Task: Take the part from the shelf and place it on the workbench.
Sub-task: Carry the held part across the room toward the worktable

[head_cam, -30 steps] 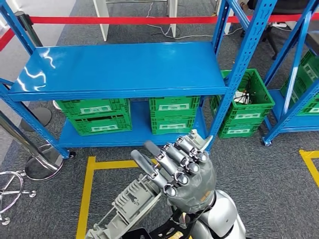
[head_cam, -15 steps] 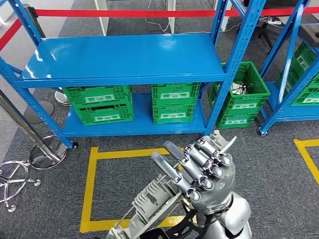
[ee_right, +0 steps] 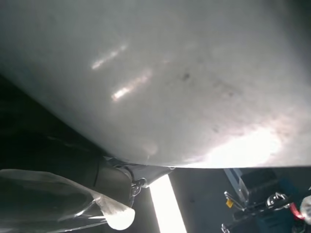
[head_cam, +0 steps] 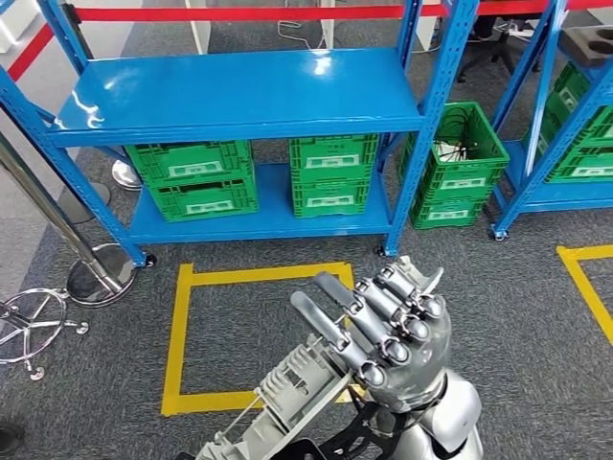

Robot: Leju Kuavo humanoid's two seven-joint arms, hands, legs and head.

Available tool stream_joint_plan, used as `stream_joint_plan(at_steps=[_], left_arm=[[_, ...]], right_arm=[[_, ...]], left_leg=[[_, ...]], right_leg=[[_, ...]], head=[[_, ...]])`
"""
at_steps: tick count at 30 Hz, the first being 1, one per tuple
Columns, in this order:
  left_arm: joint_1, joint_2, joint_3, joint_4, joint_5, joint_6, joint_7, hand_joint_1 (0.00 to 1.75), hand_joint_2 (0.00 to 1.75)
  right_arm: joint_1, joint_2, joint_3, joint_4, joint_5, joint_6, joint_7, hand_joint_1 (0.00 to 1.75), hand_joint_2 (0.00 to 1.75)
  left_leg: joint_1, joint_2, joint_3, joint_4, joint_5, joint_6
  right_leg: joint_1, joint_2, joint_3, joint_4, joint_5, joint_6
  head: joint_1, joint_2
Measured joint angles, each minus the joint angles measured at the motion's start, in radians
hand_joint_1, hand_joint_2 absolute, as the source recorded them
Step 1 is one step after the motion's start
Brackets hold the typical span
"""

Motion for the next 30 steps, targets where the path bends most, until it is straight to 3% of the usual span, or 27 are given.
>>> stream_joint_plan(at_steps=[1,2,4,5,6,7,8,9,10,12,13,15,16,17,19,20,21,22,23,24,25,27,28,30], left_arm=[[0.001,0.001,0.0,0.0,0.0,0.0,0.0,0.0,0.0],[0.002,0.001,0.0,0.001,0.0,-0.001,0.001,0.0,0.0],[0.003,0.002,0.0,0.001,-0.001,-0.001,0.001,0.0,0.0],[0.002,0.002,0.0,0.001,-0.002,-0.002,0.001,0.0,0.0],[0.001,0.001,0.0,0.001,-0.002,-0.003,0.001,0.0,0.0],[0.0,0.001,0.0,0.001,-0.003,-0.005,0.001,0.0,0.0],[-0.001,0.001,0.0,0.001,-0.004,-0.006,0.001,0.0,0.0],[-0.001,0.001,0.0,0.001,-0.006,-0.007,0.001,0.0,0.0],[-0.002,0.0,0.0,0.001,-0.006,-0.007,0.001,0.0,0.0],[-0.005,0.0,0.0,0.001,-0.008,-0.008,0.001,0.0,0.0],[-0.006,0.0,0.0,0.001,-0.009,-0.009,0.002,0.0,0.0],[-0.006,0.0,0.0,0.001,-0.011,-0.011,0.004,0.0,0.0],[-0.006,0.0,0.0,0.001,-0.012,-0.012,0.005,0.0,0.0],[-0.006,-0.001,0.0,0.001,-0.013,-0.012,0.006,0.0,0.0],[-0.007,-0.002,0.0,0.001,-0.015,-0.015,0.007,0.0,0.0],[-0.007,-0.002,-0.001,0.001,-0.017,-0.016,0.007,0.0,0.0],[-0.008,-0.003,-0.001,0.001,-0.018,-0.017,0.007,0.0,0.0],[-0.008,-0.003,-0.001,0.001,-0.02,-0.018,0.007,0.0,0.0],[-0.008,-0.004,-0.001,0.001,-0.021,-0.018,0.007,0.0,0.0],[-0.009,-0.004,-0.002,0.001,-0.023,-0.018,0.007,0.0,0.0],[-0.01,-0.004,-0.003,0.001,-0.024,-0.018,0.007,0.0,0.0],[-0.011,-0.006,-0.008,0.001,-0.027,-0.019,0.007,0.0,0.0],[-0.011,-0.006,-0.01,0.001,-0.028,-0.018,0.008,0.0,0.0],[-0.01,-0.005,-0.015,0.001,-0.031,-0.018,0.01,0.0,0.0]], right_arm=[[0.0,0.0,0.001,0.002,0.0,0.0,0.0,1.75,1.75],[-0.001,0.0,0.001,0.004,0.0,0.0,0.0,1.75,1.75],[-0.002,0.001,0.004,0.009,0.0,0.0,0.0,1.75,1.75],[-0.002,0.001,0.005,0.011,0.0,0.0,0.0,1.75,1.75],[-0.003,0.001,0.006,0.013,0.0,0.0,0.0,1.75,1.75],[-0.003,0.001,0.006,0.014,0.0,0.0,0.0,1.75,1.75],[-0.004,0.002,0.007,0.016,0.0,0.0,0.0,1.75,1.75],[-0.004,0.002,0.008,0.016,0.0,0.0,0.0,1.75,1.75],[-0.004,0.002,0.01,0.016,0.001,0.0,0.0,1.75,1.75],[-0.006,0.002,0.012,0.017,0.001,0.0,0.0,1.75,1.75],[-0.008,0.003,0.012,0.018,0.002,0.0,0.0,1.75,1.75],[-0.01,0.003,0.013,0.019,0.002,0.0,0.0,1.75,1.75],[-0.011,0.003,0.013,0.02,0.001,0.0,0.0,1.75,1.75],[-0.011,0.003,0.013,0.02,0.001,0.0,0.0,1.75,1.75],[-0.012,0.003,0.013,0.022,0.001,0.0,0.0,1.75,1.75],[-0.012,0.003,0.013,0.023,0.001,0.0,0.0,1.75,1.75],[-0.012,0.003,0.013,0.024,0.001,0.0,0.0,1.75,1.75],[-0.012,0.003,0.013,0.024,0.001,0.0,0.0,1.75,1.75],[-0.012,0.003,0.013,0.025,0.001,0.0,0.0,1.75,1.75],[-0.013,0.003,0.014,0.025,0.001,0.0,0.0,1.75,1.75],[-0.013,0.003,0.014,0.025,0.001,0.0,0.0,1.75,1.75],[-0.016,0.003,0.016,0.025,0.001,0.0,0.0,1.75,1.75],[-0.017,0.003,0.017,0.025,0.001,0.0,0.0,1.75,1.75],[-0.018,0.003,0.017,0.026,0.001,0.0,0.0,1.75,1.75]], left_leg=[[0.001,-0.001,-0.005,0.012,-0.022,-0.006],[0.003,-0.001,-0.012,0.044,-0.067,-0.013],[0.007,-0.002,-0.027,0.161,-0.182,-0.024],[0.008,-0.002,-0.031,0.227,-0.218,-0.028],[0.009,-0.001,-0.029,0.274,-0.224,-0.03],[0.01,-0.001,-0.015,0.293,-0.207,-0.031],[0.01,-0.002,0.012,0.276,-0.179,-0.03],[0.011,-0.002,0.055,0.228,-0.154,-0.027],[0.01,-0.003,0.107,0.158,-0.148,-0.023],[0.006,-0.006,0.183,0.035,-0.167,-0.012],[0.003,-0.006,0.195,0.005,-0.176,-0.006],[0.002,-0.003,0.181,-0.008,-0.163,0.006],[0.004,-0.001,0.169,-0.012,-0.15,0.014],[0.005,0.002,0.156,-0.015,-0.136,0.022],[0.006,0.004,0.125,-0.016,-0.108,0.032],[0.005,0.005,0.108,-0.015,-0.094,0.033],[0.004,0.005,0.089,-0.014,-0.08,0.033],[0.004,0.006,0.07,-0.012,-0.066,0.031],[0.004,0.007,0.052,-0.011,-0.052,0.029],[0.005,0.007,0.034,-0.008,-0.039,0.026],[0.004,0.007,0.019,-0.005,-0.026,0.022],[0.001,0.005,-0.001,0.003,-0.005,0.011],[0.001,0.005,-0.007,0.004,0.005,0.004],[0.004,0.004,-0.012,0.001,0.023,-0.009]], right_leg=[[-0.002,-0.002,-0.011,0.002,0.01,-0.008],[-0.003,-0.006,-0.024,0.002,0.022,-0.016],[-0.002,-0.01,-0.048,0.007,0.045,-0.026],[-0.002,-0.012,-0.063,0.012,0.057,-0.026],[-0.001,-0.013,-0.08,0.02,0.068,-0.026],[-0.001,-0.014,-0.101,0.029,0.078,-0.025],[-0.001,-0.015,-0.123,0.039,0.087,-0.024],[-0.001,-0.015,-0.144,0.049,0.095,-0.023],[0.001,-0.014,-0.161,0.058,0.102,-0.02],[0.003,-0.014,-0.182,0.067,0.119,-0.01],[0.003,-0.015,-0.189,0.067,0.129,-0.004],[0.001,-0.014,-0.201,0.066,0.143,0.009],[0.0,-0.011,-0.208,0.075,0.127,0.015],[-0.001,-0.007,-0.22,0.098,0.092,0.019],[-0.003,-0.002,-0.245,0.198,-0.014,0.024],[-0.003,-0.001,-0.254,0.259,-0.052,0.026],[-0.004,0.0,-0.254,0.309,-0.063,0.027],[-0.004,0.0,-0.243,0.336,-0.05,0.029],[-0.005,0.0,-0.217,0.331,-0.018,0.029],[-0.006,0.0,-0.177,0.295,0.015,0.029],[-0.007,0.0,-0.121,0.231,0.029,0.029],[-0.005,0.001,-0.012,0.078,0.001,0.021],[-0.003,0.002,0.016,0.028,-0.019,0.015],[-0.001,0.001,0.014,0.006,-0.022,-0.001]], head=[[-0.002,0.0],[-0.005,0.0],[-0.01,0.0],[-0.012,0.0],[-0.012,0.0],[-0.013,0.0],[-0.013,0.0],[-0.013,0.0],[-0.014,0.0],[-0.013,0.0],[-0.013,0.0],[-0.014,0.0],[-0.013,0.0],[-0.011,0.0],[-0.006,0.0],[-0.004,0.0],[-0.003,0.0],[-0.002,0.0],[-0.002,0.0],[-0.002,0.0],[-0.002,0.0],[-0.001,0.0],[0.0,0.0],[0.0,0.0]])
